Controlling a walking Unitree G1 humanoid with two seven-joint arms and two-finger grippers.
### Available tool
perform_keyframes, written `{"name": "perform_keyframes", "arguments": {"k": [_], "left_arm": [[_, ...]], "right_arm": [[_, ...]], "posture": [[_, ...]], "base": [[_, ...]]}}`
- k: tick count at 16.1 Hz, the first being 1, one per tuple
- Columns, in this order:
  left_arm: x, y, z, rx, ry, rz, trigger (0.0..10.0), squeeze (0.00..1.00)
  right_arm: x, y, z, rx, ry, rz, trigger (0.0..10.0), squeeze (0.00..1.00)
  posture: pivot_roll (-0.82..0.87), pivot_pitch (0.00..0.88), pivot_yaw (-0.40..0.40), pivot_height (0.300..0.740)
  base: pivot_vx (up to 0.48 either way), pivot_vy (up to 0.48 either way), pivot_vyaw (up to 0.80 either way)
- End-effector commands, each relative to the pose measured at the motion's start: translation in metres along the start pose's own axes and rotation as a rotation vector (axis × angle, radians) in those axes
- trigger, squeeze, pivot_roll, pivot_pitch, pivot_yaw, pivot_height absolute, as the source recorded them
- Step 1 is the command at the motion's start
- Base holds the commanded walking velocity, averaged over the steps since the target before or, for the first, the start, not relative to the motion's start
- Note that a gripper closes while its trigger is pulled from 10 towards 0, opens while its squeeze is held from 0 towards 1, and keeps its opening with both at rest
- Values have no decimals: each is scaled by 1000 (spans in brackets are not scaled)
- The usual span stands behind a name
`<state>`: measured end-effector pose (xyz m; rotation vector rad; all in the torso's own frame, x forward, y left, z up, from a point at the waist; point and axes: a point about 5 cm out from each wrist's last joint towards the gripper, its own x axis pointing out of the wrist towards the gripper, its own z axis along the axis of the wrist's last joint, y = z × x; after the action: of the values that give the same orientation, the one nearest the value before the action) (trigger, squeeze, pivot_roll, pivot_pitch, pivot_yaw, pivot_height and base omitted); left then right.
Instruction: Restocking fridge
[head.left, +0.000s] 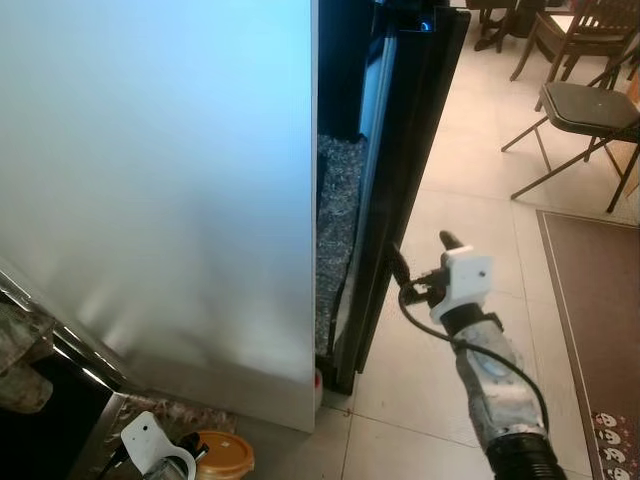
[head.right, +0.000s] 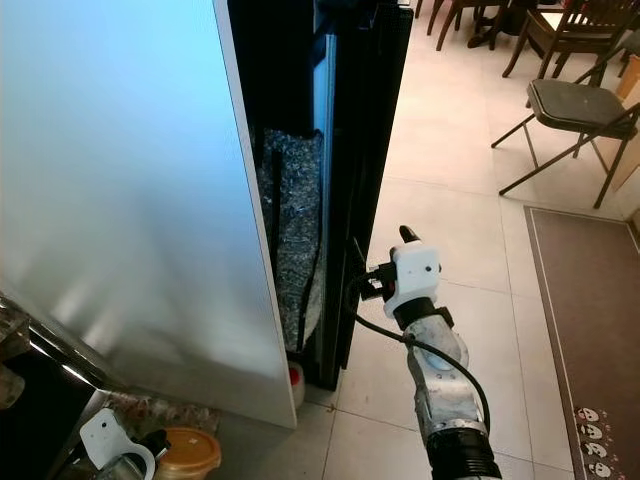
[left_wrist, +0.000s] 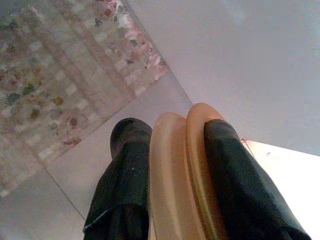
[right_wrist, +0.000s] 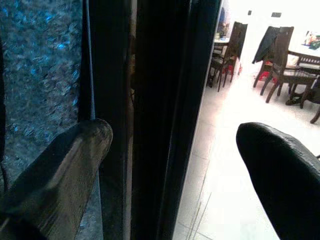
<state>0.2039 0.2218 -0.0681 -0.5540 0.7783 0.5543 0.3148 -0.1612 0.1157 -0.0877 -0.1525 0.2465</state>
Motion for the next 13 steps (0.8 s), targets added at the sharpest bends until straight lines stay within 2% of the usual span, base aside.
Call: {"name": "perform_keyframes", "arguments": {"k": [1,3,5,6,7,8,13], "left_arm": [[0,3,-2,9,8,11,10000,0],[0,3,-2,7,8,10,10000,0],[-1,4,-3,8,10,10,10000,0],[-1,4,-3,9,11,10,10000,0],[-1,4,-3,9,11,10,10000,0],[-1,3,-3,8,10,9,10000,0],[0,0,-3,10,7,3,10000,0]], "right_arm": [[7,-6,6,-10,10,-30,10000,1000],[18,-14,9,40,31,-52,10000,1000],[25,-5,17,87,22,40,10000,1000],[29,-3,18,32,34,50,10000,1000],[31,-3,18,33,38,52,10000,949],[34,-2,19,31,44,61,10000,0],[40,0,27,79,58,125,10000,0]], "posture": [[-109,46,31,740],[-101,44,33,740],[-103,47,36,740],[-104,46,37,740],[-98,49,35,740],[-94,46,33,740],[-95,47,34,740]], "base": [[0,0,0],[0,0,0],[0,0,0],[0,0,0],[0,0,0],[0,0,0],[0,0,0]]}}
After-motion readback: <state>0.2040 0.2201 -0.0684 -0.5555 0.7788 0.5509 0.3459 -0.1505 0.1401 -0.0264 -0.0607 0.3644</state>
